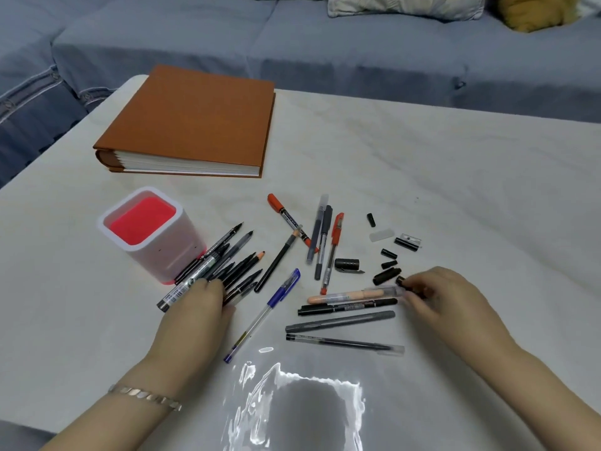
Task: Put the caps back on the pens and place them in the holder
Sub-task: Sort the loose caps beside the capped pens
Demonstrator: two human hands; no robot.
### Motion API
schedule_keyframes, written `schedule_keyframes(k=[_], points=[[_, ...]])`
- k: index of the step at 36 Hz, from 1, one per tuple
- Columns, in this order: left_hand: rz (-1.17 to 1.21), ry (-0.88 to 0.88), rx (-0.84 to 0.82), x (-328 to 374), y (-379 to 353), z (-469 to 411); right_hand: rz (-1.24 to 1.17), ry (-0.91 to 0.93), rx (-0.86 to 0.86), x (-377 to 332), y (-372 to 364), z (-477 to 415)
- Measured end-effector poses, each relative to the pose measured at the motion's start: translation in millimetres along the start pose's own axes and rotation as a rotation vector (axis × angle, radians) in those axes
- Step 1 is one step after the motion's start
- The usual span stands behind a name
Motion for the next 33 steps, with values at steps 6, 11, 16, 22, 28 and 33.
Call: schedule_keyframes(k=[6,11,16,22,28,33], points=[[-0.153,-0.083,0.000,6,-3,4,0.000,-0.218,0.039,48,14,7],[-0.224,-0.111,-0.020,13,-3,1,-0.035,-0.285,-0.007,56,5,6],[-0.091,-0.157,0.046,35,12,0,-0.004,-0.334,-0.042,53,-6,3],[0.445,-0.108,-0.016,69,28,5,-0.062,-0.293,0.017,36,6,0],[0.753,-0.217,-0.059,99,37,12,-0.500,-0.055,0.014,-19,25,6],[0.851,-0.257,-0.119,108,40,16,-0.642,0.011,0.003,-37,33,13]])
Point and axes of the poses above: each hand's wrist, its own z-axis away from the middle knuckle, its own y-axis out of the back of the hand, x = y × z, the point moved 7 cm from there along -z, towards the middle knuckle, and after that the axes turned 3 degrees about x, right-handed, at the moved point
